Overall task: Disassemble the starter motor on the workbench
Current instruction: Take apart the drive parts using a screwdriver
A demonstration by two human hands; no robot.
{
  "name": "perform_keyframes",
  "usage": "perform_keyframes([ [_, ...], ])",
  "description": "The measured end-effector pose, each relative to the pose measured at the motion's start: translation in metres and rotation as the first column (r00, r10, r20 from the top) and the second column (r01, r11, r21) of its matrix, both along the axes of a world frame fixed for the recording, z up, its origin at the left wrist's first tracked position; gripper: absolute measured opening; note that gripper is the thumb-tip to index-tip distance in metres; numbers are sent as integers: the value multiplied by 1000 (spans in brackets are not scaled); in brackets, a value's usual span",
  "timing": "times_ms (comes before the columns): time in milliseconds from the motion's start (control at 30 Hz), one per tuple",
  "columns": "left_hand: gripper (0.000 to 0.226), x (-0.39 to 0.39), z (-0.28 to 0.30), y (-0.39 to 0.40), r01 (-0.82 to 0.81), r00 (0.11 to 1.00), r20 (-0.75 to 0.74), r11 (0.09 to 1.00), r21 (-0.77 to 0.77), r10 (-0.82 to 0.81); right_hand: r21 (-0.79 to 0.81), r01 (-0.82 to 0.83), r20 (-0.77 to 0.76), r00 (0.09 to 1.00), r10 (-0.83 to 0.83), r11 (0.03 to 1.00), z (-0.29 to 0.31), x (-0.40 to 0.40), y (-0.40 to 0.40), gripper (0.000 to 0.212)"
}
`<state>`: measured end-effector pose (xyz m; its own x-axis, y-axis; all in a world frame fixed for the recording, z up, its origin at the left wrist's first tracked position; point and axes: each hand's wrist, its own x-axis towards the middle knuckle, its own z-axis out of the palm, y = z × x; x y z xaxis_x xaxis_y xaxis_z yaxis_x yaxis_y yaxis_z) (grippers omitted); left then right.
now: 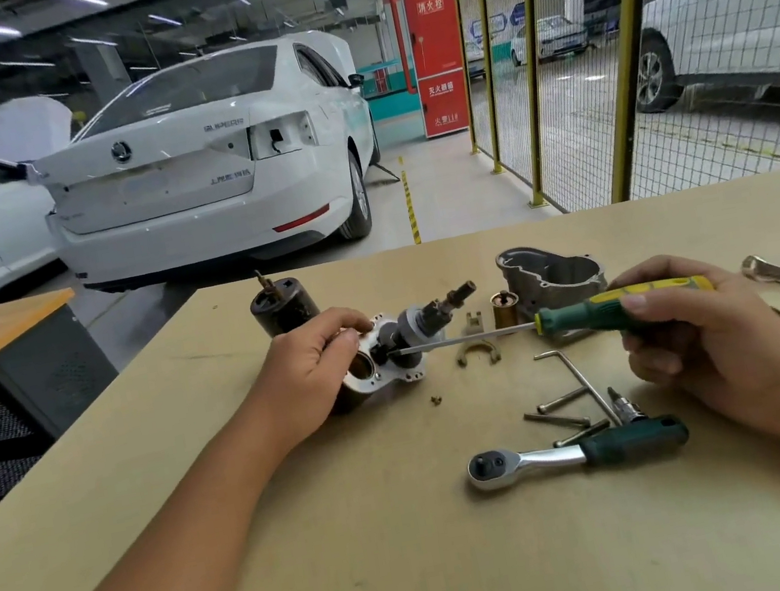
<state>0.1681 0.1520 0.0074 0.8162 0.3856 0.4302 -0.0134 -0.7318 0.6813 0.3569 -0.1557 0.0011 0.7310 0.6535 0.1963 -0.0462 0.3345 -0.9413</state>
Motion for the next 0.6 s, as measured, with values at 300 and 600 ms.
perform_keyframes([
  [300,22,-1,2,4,46,998,-29,998,-33,-47,-85,-2,84,996,9,996,0,-8,3,48],
  [600,22,-3,3,2,55,998,-42,998,-11,-55,-104,25,109,994,-14,994,-2,-6,2,47],
])
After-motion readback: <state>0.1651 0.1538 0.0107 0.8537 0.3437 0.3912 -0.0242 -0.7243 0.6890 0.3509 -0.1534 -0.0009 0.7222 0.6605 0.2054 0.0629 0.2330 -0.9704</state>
